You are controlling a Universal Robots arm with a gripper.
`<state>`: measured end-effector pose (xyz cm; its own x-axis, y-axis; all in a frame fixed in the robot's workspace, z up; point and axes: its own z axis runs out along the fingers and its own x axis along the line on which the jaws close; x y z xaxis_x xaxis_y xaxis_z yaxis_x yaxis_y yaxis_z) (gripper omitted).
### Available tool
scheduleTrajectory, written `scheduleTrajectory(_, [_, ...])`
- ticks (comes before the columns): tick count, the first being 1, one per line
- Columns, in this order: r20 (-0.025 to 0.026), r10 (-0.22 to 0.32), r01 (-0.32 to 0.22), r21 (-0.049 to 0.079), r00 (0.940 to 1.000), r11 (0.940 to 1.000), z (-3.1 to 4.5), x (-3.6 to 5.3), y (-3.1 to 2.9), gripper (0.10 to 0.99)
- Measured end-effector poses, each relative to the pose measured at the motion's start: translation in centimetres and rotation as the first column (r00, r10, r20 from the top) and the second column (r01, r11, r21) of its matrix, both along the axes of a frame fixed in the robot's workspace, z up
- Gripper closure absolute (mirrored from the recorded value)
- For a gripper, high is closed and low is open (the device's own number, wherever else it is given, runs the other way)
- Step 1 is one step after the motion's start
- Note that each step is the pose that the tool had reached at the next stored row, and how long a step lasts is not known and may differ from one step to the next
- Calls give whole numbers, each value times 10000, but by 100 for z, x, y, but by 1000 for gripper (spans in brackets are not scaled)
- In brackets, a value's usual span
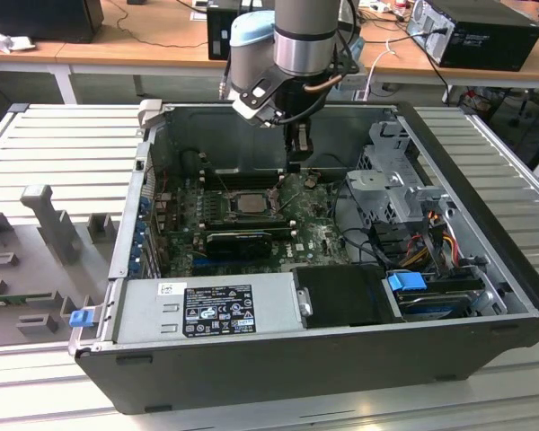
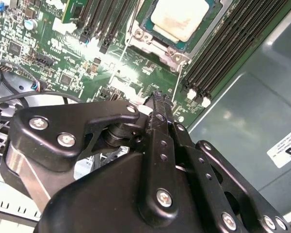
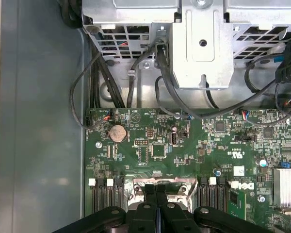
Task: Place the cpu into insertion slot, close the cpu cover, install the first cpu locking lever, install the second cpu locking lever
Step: 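Close the cpu cover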
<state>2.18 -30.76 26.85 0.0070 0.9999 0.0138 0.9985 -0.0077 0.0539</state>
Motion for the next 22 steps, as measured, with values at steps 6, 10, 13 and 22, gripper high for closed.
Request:
scheduleTrajectory(6, [-9,0,0,0,10000,10000,0,86,0,980])
scheduleTrajectory(10, [-18,0,0,0,10000,10000,0,158,0,980])
scheduleTrajectory(13, [-27,-1,1,0,10000,10000,0,227,0,980])
scheduleTrajectory(22, [-33,0,0,0,10000,10000,-17,321,0,980])
